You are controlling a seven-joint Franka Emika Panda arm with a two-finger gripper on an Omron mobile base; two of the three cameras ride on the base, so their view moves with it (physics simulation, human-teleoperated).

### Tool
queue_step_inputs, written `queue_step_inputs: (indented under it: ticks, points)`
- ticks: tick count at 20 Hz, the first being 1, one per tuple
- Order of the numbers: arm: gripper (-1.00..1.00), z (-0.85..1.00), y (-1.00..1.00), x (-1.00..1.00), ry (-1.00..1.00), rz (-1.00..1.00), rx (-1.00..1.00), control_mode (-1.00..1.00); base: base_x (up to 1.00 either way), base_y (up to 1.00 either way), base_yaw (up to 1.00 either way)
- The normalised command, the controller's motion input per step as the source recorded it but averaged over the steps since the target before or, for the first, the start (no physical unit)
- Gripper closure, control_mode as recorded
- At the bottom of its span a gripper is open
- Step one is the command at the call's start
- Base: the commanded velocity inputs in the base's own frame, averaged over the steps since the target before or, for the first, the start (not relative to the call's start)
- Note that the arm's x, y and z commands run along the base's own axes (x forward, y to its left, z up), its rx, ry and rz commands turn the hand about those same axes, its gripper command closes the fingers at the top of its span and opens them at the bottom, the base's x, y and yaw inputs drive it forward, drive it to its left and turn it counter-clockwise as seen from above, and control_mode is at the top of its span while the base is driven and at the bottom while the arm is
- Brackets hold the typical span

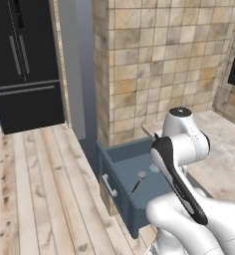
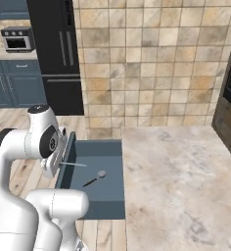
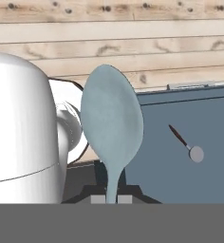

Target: Organize the utensils by type. Pick up the wooden spoons from the counter and place them in the open cabinet. Then pick up the metallic utensils from the counter and place them in the open drawer.

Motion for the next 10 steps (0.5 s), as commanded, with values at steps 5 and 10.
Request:
queue_step_inputs:
  ticks: [5,10]
  points:
    - [1.00,0.00,0.00,0.00,0.00,0.00,0.00,1.00,0.00,-0.02,0.00]
    - [1.00,-0.01,0.00,0.06,0.01,0.00,0.00,-1.00,0.02,0.00,0.00]
